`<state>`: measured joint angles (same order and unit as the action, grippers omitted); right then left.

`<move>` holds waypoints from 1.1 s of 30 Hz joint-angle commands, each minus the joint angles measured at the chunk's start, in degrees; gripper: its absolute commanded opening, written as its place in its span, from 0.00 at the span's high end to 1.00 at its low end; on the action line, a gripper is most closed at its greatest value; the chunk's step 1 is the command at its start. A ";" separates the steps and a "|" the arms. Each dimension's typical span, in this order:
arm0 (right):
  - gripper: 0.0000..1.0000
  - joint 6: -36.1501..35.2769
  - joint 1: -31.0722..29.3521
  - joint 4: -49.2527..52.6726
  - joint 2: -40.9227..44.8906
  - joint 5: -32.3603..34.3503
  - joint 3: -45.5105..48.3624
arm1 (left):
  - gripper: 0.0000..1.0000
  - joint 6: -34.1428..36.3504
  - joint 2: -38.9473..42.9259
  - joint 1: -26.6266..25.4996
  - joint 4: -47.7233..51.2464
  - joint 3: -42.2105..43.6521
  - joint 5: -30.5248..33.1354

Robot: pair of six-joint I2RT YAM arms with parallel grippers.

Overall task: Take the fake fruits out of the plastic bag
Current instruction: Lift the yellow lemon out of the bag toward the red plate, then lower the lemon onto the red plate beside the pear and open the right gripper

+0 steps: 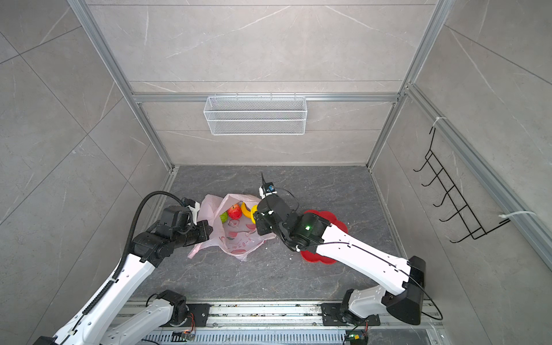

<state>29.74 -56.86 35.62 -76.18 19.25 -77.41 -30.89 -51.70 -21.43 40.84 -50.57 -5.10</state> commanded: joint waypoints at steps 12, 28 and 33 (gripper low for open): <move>0.60 -0.42 13.58 6.76 13.05 6.05 9.81 | 0.96 0.84 -0.79 0.14 -2.15 -1.37 -1.31; 0.61 0.73 29.00 3.08 10.45 1.19 22.64 | 0.97 1.10 -1.47 0.16 -2.00 -1.85 -1.40; 0.61 1.08 32.24 1.42 8.68 -0.83 25.14 | 0.97 1.16 -1.77 0.16 -1.77 -2.17 -1.40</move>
<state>30.00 -25.87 39.53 -66.32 20.14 -53.63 -30.87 -53.23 -21.43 40.18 -50.57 -6.13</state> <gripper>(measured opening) 0.463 0.046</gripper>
